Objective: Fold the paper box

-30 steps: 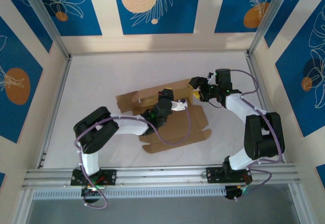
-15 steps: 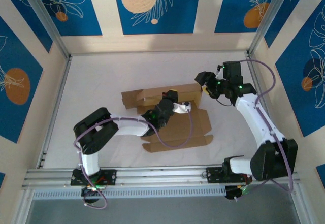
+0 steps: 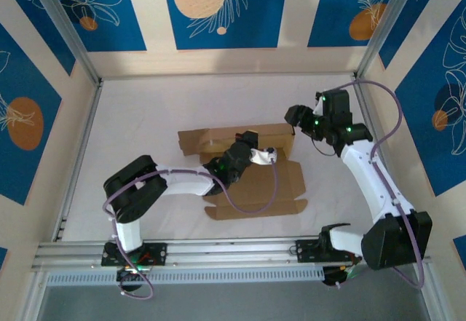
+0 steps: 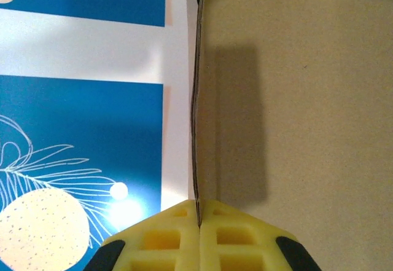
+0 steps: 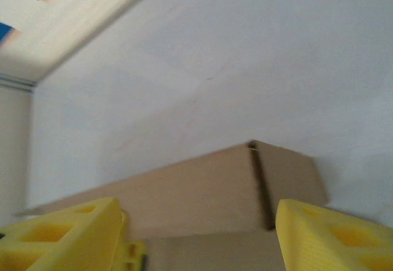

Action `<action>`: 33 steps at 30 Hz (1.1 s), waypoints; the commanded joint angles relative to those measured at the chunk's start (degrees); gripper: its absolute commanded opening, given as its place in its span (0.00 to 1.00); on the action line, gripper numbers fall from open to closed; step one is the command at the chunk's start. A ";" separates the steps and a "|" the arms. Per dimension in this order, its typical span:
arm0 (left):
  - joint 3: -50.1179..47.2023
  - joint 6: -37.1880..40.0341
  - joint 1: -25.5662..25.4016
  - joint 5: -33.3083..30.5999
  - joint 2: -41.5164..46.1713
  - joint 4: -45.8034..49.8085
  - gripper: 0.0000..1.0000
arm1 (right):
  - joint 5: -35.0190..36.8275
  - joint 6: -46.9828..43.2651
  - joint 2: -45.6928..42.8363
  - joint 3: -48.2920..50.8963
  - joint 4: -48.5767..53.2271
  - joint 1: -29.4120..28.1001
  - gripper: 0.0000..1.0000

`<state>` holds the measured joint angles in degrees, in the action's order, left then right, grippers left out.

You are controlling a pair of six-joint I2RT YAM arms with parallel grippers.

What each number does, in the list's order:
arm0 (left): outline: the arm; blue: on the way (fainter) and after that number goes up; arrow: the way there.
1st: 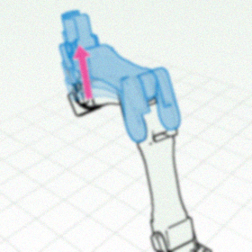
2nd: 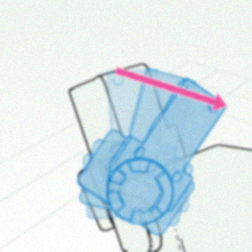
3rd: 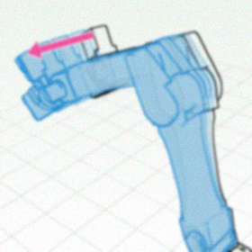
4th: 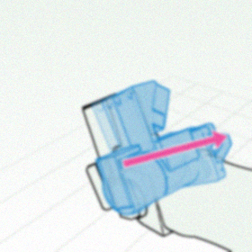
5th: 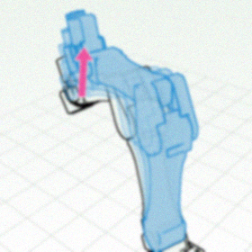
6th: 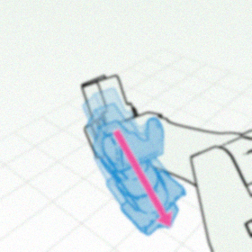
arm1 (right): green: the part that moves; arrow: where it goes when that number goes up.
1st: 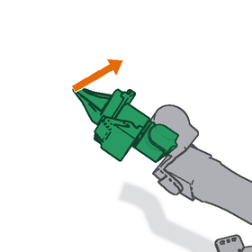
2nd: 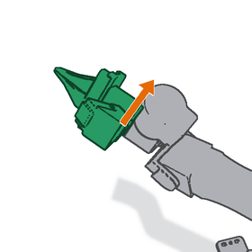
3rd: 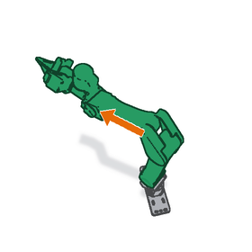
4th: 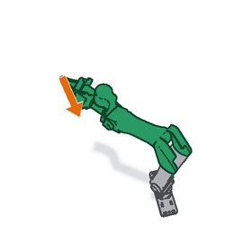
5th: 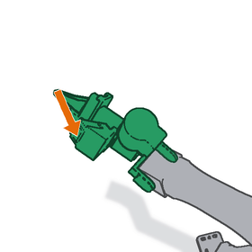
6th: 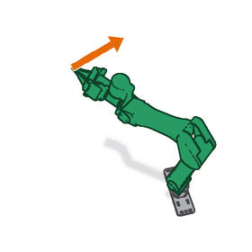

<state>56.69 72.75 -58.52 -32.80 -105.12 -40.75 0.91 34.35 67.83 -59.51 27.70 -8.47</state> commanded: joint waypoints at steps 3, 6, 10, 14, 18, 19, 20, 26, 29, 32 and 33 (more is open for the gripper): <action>-0.44 -1.56 -0.72 2.11 0.74 2.99 0.12 | -0.13 -19.49 -10.36 13.81 -20.64 0.70 0.69; 0.04 -3.63 -0.54 2.43 2.20 3.82 0.29 | -3.39 -15.92 -6.18 6.69 -14.09 1.29 0.65; -0.03 -8.22 -0.57 4.52 5.66 7.63 0.57 | -5.19 -9.56 5.31 -11.03 6.75 0.92 0.53; -1.73 -11.01 -0.43 7.21 9.24 9.94 0.69 | -5.17 -7.68 5.64 -13.11 5.10 -2.43 0.45; -1.99 -12.66 -0.49 7.55 12.45 11.94 0.75 | -10.70 -5.70 9.21 -18.22 7.41 -3.49 0.42; -1.79 -14.31 -0.52 7.53 13.92 13.13 0.76 | -11.16 -6.14 11.22 -20.56 9.79 -4.36 0.43; -1.49 -16.34 -0.45 7.73 15.53 14.81 0.77 | -10.37 -6.65 12.59 -22.07 11.42 -5.45 0.43; -0.77 -36.26 1.76 11.88 30.33 29.06 0.78 | -5.26 -13.59 18.59 -28.81 18.22 -11.97 0.43; 2.64 -54.54 6.78 14.94 35.69 41.31 0.69 | -2.19 -15.31 20.89 -30.79 20.92 -13.28 0.43; 10.19 -77.34 15.07 24.13 35.84 59.47 0.67 | 0.66 -16.64 22.45 -31.60 22.99 -14.42 0.44; 12.70 -82.69 17.76 27.49 34.59 64.90 0.64 | 3.53 -17.06 22.60 -31.49 23.48 -14.84 0.45</action>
<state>64.62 15.25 -46.04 -14.90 -68.88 4.23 -1.08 20.21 89.82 -89.27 46.26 -22.59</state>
